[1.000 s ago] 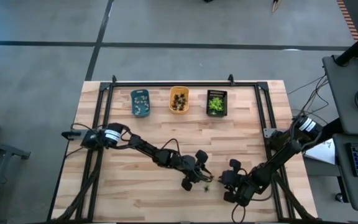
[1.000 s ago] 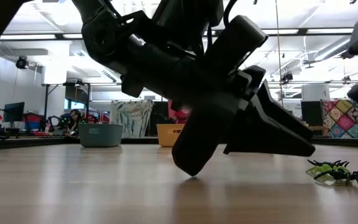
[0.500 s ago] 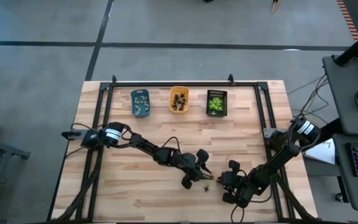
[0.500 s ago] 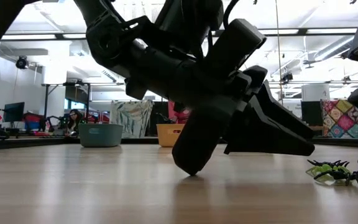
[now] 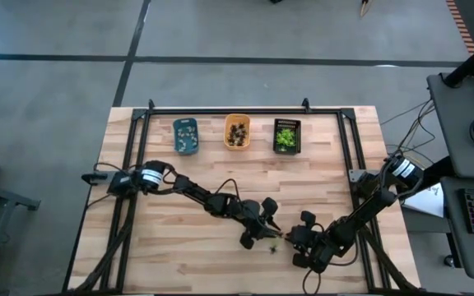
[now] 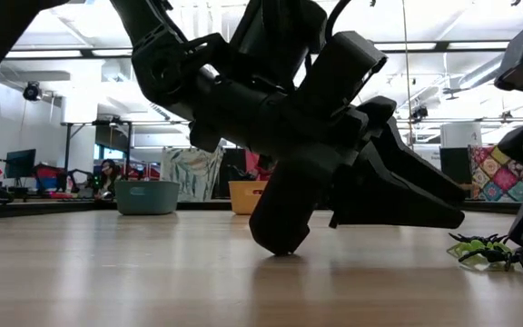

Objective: Sort Halloween decoration
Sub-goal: Put the black spider toy into the orange bin

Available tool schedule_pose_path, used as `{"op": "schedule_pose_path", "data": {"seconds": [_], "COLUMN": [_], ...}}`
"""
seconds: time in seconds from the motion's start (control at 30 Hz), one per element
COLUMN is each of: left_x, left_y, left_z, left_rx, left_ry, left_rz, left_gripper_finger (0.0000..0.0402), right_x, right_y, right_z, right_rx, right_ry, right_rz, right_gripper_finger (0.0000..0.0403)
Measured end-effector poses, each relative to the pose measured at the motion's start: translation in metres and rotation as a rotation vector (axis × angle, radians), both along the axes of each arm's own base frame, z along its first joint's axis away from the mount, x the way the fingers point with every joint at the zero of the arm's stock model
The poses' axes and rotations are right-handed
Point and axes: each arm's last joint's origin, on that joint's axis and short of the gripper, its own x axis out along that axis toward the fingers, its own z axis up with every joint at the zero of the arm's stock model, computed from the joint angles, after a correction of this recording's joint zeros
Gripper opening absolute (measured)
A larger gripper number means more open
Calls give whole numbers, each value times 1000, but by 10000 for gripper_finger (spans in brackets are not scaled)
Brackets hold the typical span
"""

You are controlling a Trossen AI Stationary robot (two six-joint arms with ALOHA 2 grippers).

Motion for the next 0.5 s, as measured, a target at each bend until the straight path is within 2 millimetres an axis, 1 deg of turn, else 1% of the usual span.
{"op": "schedule_pose_path", "data": {"seconds": [0.13,0.27,0.5], "left_x": [0,1,0], "left_y": [6,10,10], "left_z": [-2,-3,-3], "left_rx": [6,22,64], "left_ry": [20,25,6], "left_rz": [1,-40,-102], "left_gripper_finger": [134,134,134], "right_x": [0,0,2], "right_y": [0,0,-2], "right_z": [0,0,0], "right_rx": [7,8,36], "right_ry": [-2,-3,-3], "right_rz": [-10,-11,-43], "right_gripper_finger": [63,63,63]}}
